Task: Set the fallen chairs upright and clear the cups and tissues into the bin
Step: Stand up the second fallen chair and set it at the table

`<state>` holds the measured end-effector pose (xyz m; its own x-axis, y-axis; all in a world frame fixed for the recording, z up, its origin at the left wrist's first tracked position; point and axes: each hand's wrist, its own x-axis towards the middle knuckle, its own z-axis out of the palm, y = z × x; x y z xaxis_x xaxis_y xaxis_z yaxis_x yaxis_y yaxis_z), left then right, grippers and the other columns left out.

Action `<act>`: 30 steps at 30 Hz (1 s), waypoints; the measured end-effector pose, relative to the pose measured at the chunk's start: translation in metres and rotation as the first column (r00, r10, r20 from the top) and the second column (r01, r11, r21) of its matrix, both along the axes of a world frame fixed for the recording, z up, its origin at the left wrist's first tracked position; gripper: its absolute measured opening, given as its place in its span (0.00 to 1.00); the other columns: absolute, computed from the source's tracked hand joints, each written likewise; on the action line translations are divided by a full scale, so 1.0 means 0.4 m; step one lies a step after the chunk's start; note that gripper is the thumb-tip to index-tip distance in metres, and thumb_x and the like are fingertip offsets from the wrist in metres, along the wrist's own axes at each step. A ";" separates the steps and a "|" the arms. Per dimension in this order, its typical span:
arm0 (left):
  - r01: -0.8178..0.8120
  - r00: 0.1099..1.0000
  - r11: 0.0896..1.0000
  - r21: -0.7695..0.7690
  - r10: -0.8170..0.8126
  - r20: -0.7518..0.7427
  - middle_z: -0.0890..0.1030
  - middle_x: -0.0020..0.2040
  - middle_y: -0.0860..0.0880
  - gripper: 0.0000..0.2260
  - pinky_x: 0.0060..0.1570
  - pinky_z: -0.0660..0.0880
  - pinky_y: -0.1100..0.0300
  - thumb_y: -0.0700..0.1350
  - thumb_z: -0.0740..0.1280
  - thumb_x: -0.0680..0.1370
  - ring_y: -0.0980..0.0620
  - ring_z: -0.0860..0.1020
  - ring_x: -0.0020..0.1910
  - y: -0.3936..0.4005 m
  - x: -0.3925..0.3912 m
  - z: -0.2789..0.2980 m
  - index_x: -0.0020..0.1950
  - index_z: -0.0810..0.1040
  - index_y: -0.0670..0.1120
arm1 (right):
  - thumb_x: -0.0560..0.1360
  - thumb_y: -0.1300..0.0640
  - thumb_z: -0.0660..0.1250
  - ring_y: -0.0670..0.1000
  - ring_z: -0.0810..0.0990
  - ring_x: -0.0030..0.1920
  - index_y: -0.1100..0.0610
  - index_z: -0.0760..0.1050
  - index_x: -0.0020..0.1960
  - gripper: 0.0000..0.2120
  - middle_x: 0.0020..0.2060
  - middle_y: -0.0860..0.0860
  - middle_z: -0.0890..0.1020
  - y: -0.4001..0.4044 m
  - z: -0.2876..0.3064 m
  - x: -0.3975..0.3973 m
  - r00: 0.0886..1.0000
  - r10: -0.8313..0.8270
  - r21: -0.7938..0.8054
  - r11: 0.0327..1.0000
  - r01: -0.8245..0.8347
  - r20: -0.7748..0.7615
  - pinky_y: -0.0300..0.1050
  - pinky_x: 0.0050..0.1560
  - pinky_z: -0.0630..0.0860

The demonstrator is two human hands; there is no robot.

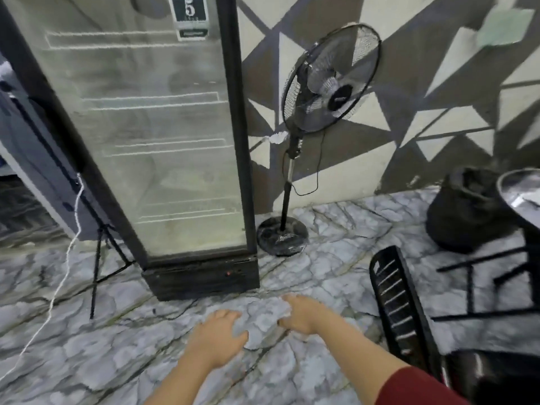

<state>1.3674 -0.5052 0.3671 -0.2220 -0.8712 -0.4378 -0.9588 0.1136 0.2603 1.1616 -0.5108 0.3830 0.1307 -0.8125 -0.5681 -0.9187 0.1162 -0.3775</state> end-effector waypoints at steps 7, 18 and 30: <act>0.268 0.963 0.963 -0.029 -0.268 -0.009 0.65 0.72 0.54 0.28 0.67 0.63 0.56 0.63 0.52 0.72 0.52 0.64 0.70 -0.184 -0.129 -0.032 0.71 0.63 0.56 | 0.74 0.39 0.61 0.58 0.62 0.72 0.52 0.53 0.75 0.36 0.74 0.55 0.62 -0.059 -0.030 -0.121 0.962 -0.271 0.029 0.962 0.272 -0.009 0.55 0.71 0.61; 0.574 0.818 0.817 -0.060 -0.575 -0.011 0.65 0.72 0.52 0.24 0.68 0.61 0.52 0.59 0.55 0.77 0.50 0.63 0.70 -0.456 -0.558 -0.018 0.72 0.61 0.54 | 0.74 0.38 0.59 0.59 0.62 0.72 0.52 0.52 0.75 0.36 0.73 0.55 0.62 -0.188 -0.039 -0.463 0.843 -0.529 0.041 0.844 0.534 -0.097 0.58 0.69 0.62; 0.796 0.604 0.604 -0.037 -0.797 -0.018 0.66 0.72 0.51 0.26 0.69 0.61 0.49 0.60 0.54 0.74 0.48 0.65 0.70 -0.616 -0.945 -0.032 0.71 0.63 0.53 | 0.74 0.40 0.60 0.58 0.66 0.69 0.52 0.57 0.73 0.32 0.69 0.55 0.67 -0.217 -0.048 -0.748 0.686 -0.720 0.026 0.688 0.726 -0.103 0.56 0.66 0.66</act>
<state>0.9893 -0.7514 0.3545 -0.8452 -0.3531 -0.4012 -0.4784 0.8345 0.2734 0.8624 -0.5977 0.3637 -0.5292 -0.6003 -0.5996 -0.5657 0.7764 -0.2779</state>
